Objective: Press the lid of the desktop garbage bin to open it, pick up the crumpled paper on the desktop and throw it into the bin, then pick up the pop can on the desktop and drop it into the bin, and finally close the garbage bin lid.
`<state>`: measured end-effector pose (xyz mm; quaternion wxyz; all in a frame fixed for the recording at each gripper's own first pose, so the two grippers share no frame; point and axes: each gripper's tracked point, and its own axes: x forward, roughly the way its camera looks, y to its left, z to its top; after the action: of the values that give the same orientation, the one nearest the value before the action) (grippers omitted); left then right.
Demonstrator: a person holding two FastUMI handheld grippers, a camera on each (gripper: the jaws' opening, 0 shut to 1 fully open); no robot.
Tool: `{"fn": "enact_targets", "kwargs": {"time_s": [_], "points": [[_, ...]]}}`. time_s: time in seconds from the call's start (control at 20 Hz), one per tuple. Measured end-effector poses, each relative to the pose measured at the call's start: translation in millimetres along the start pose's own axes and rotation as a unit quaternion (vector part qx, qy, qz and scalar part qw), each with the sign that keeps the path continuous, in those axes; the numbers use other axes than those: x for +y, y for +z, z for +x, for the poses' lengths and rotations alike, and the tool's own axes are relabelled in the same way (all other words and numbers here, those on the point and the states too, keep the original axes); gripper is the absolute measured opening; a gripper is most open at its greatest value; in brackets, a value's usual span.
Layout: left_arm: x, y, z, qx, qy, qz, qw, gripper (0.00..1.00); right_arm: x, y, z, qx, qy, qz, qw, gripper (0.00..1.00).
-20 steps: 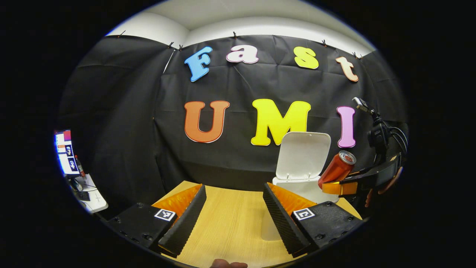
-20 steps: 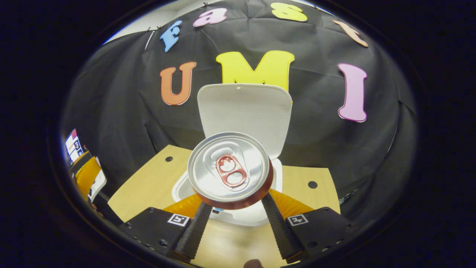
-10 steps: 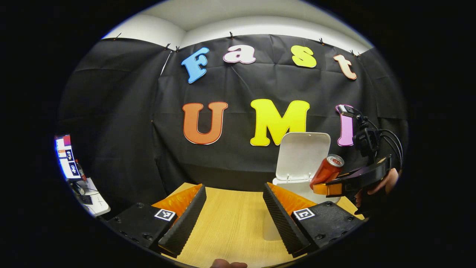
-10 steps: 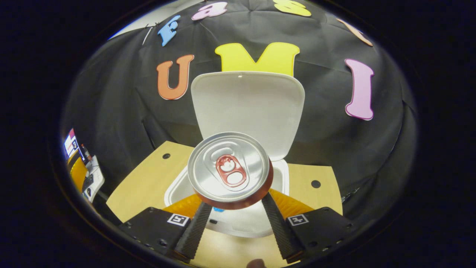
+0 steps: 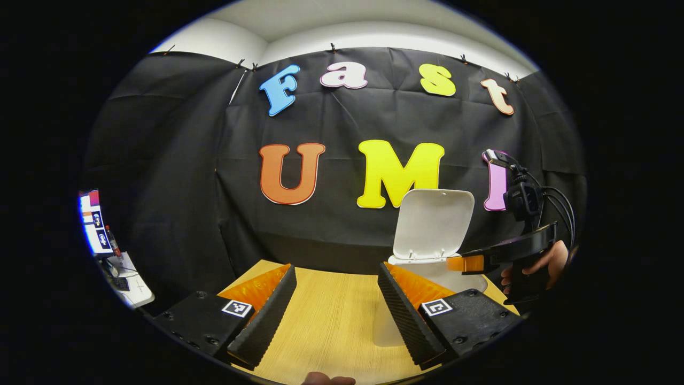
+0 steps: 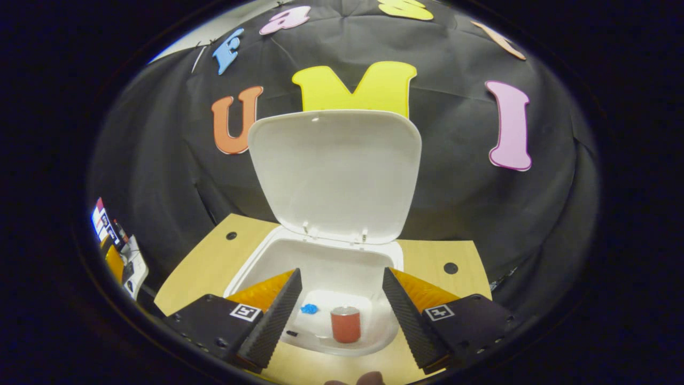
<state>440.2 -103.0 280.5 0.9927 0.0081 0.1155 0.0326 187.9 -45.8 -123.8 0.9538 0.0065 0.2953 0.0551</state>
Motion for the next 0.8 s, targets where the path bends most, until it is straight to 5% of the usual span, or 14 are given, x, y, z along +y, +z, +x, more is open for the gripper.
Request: {"fn": "enact_targets", "kwargs": {"time_s": [0.4, 0.8], "points": [[-5.8, 1.4, 0.8, -0.005, -0.021, 0.0, 1.0, 0.99, -11.0, 17.4, -30.5, -0.042, -0.064, 0.035, 0.996, 0.94], [-10.3, 11.0, -1.8, -0.019, -0.042, -0.002, 0.999, 0.99, 4.2, 85.3, -75.9, -0.128, -0.083, 0.027, 0.988, 0.94]]}}
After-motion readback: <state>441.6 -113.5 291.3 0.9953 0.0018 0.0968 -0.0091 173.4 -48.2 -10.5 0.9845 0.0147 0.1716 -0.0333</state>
